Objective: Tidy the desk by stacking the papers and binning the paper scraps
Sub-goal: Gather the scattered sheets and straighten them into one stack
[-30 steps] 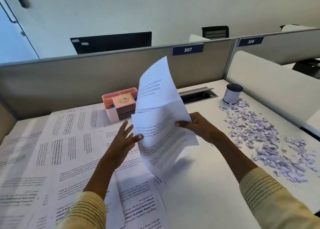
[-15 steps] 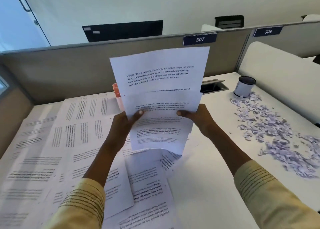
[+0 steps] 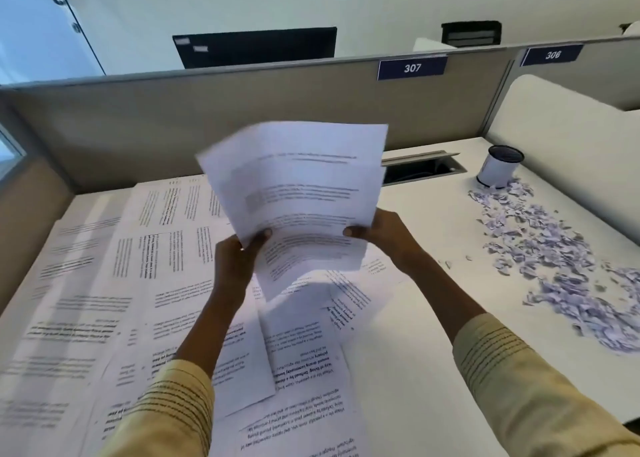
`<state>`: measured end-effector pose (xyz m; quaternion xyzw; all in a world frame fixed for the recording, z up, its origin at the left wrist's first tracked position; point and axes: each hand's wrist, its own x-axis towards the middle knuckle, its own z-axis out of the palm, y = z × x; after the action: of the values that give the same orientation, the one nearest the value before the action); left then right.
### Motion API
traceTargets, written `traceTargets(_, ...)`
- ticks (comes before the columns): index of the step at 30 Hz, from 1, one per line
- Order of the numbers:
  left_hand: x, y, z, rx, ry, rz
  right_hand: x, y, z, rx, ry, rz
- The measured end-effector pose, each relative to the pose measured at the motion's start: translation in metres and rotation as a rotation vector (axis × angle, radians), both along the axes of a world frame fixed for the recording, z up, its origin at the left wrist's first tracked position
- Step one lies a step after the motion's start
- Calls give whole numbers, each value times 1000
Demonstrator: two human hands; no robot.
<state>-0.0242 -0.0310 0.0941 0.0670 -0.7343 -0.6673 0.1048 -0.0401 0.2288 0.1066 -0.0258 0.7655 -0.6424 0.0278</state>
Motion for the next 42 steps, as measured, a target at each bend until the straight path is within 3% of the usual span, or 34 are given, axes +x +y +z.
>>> traceTargets(2,-3,-18,-1,44,-21,96,-8,12,-13,78,-61,-85)
traceTargets(4,-1,-37,-4,60,-46,183,-13,25,-37,347,-193,-221)
traceTargets(7,6,-63,-22,83,-126,253,-9,34,-79,745,-359,-220)
traceTargets(11,22,-82,-47,139,-260,237,-5,24,-105,1030,-352,-214)
traceTargets(13,30,-88,-55,148,-307,244,-11,19,-107,1077,-358,-216)
traceTargets(18,40,-97,-72,250,-337,244,-30,18,-107,806,-457,-277)
traceTargets(24,38,-98,-74,310,-349,243,-31,21,-100,521,-268,-381)
traceTargets(42,49,-72,-95,459,-402,339,-28,39,88,-4,259,-620)
